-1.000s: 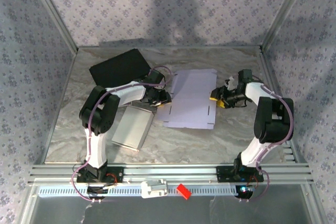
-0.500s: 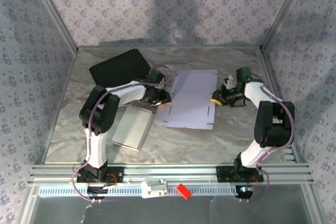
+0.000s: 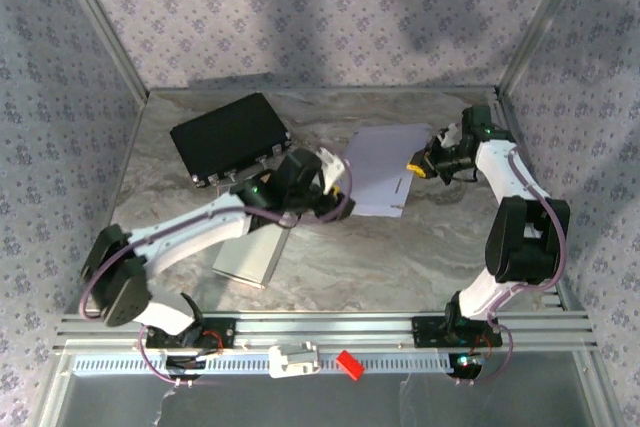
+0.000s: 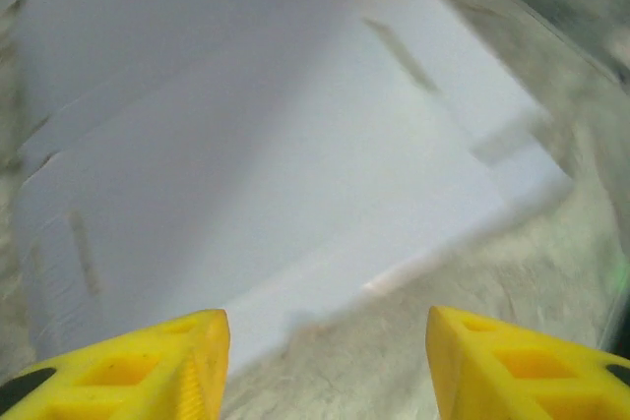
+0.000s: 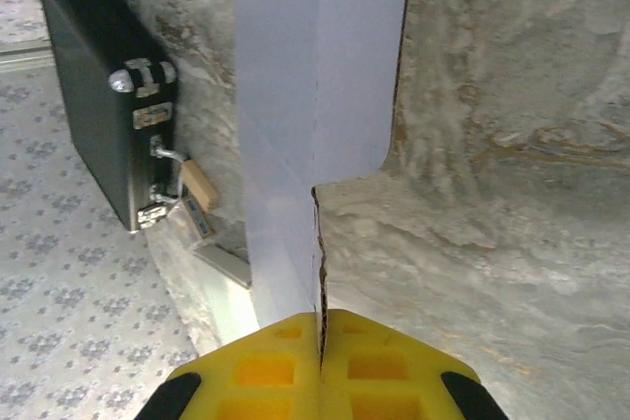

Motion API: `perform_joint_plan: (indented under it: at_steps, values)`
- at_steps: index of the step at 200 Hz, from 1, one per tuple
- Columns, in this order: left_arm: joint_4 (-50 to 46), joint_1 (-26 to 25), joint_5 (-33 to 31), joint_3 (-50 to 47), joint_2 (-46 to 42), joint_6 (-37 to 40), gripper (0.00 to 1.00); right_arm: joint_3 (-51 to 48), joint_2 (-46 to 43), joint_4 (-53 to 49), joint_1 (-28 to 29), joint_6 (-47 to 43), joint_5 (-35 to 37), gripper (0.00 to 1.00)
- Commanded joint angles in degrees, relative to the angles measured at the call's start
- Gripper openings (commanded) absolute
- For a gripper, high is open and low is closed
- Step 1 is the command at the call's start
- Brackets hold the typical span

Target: Fold the paper box

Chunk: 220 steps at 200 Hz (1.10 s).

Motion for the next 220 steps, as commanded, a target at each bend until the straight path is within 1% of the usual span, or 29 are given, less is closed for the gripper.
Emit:
perform_joint_plan:
  at_steps: [1,20,44,68,79,96,117,123,131,149,160,170,174,179,182,188,189,192,198,209,220]
  values:
    - [0.8,0.3,-5.5,-4.5,-0.1,18.3,0.57,2.5,1.8,-5.2,-0.5,2.0,-3.1,0.04]
    - [-0.7,-0.3,-6.3,-4.3,1.5,24.0,0.58,3.5,2.5,-6.0,-0.8,2.1,-3.8,0.04]
    - [-0.9,-1.7,-9.4,-3.4,5.3,29.6,0.60,4.5,3.2,-6.6,-1.2,2.7,-5.1,0.04]
    - [2.2,-2.3,-16.1,-3.1,9.6,32.8,0.61,5.5,3.5,-7.6,-1.3,2.7,-5.5,0.04]
    - [4.2,-2.3,-21.0,-2.4,11.5,33.2,0.61,5.5,3.6,-7.7,-1.5,2.8,-6.1,0.04]
    - [6.8,-1.9,-26.6,-1.3,13.1,33.9,0.61,5.7,3.8,-8.9,-1.5,2.1,-5.9,0.04]
    - [7.9,-1.8,-28.1,-0.2,13.4,33.9,0.61,5.3,4.1,-9.2,-1.7,1.7,-6.2,0.04]
    - [8.2,-1.7,-28.7,0.0,13.4,33.8,0.65,5.1,4.2,-9.4,-1.6,1.6,-6.3,0.04]
    - [8.8,-1.8,-29.4,-0.1,13.3,33.5,0.66,5.1,4.3,-9.5,-1.7,1.6,-6.3,0.04]
    - [8.5,-1.7,-27.7,-0.2,13.3,33.6,0.66,4.9,4.4,-9.0,-1.7,2.0,-6.7,0.04]
    - [8.2,-1.8,-28.2,0.0,13.5,33.7,0.66,5.0,4.6,-9.0,-1.8,2.0,-6.9,0.04]
    - [8.2,-1.7,-28.5,0.0,13.3,33.8,0.62,5.5,5.0,-9.8,-1.9,1.6,-6.7,0.04]
    - [7.9,-1.7,-28.5,0.2,13.2,33.9,0.58,5.7,5.1,-10.1,-1.9,1.4,-6.6,0.04]
    - [7.2,-1.7,-28.2,0.6,13.1,33.9,0.50,5.8,5.1,-10.2,-2.0,1.3,-6.6,0.04]
    - [6.5,-1.6,-27.8,0.9,13.0,33.9,0.43,5.8,5.2,-10.2,-2.0,1.3,-6.6,0.05]
    - [5.0,-1.6,-26.9,1.9,13.0,34.0,0.23,5.8,5.3,-10.2,-2.2,1.4,-6.6,0.06]
    - [4.8,-1.6,-26.8,1.9,13.0,34.0,0.22,5.8,5.3,-10.2,-2.2,1.5,-6.6,0.06]
    - [4.1,-1.6,-26.6,2.4,13.0,34.0,0.12,5.9,5.2,-10.1,-2.3,1.5,-6.6,0.08]
    - [2.8,-1.6,-25.9,3.2,13.0,34.0,0.01,5.9,5.1,-9.8,-2.4,1.8,-6.6,0.13]
    - [0.4,-1.6,-24.0,4.4,12.7,33.8,0.00,6.3,4.2,-9.2,-2.6,2.5,-5.9,0.30]
    - [-2.6,-1.3,-23.0,6.5,12.2,31.7,0.00,6.5,1.3,-7.6,-3.1,3.7,-2.3,0.45]
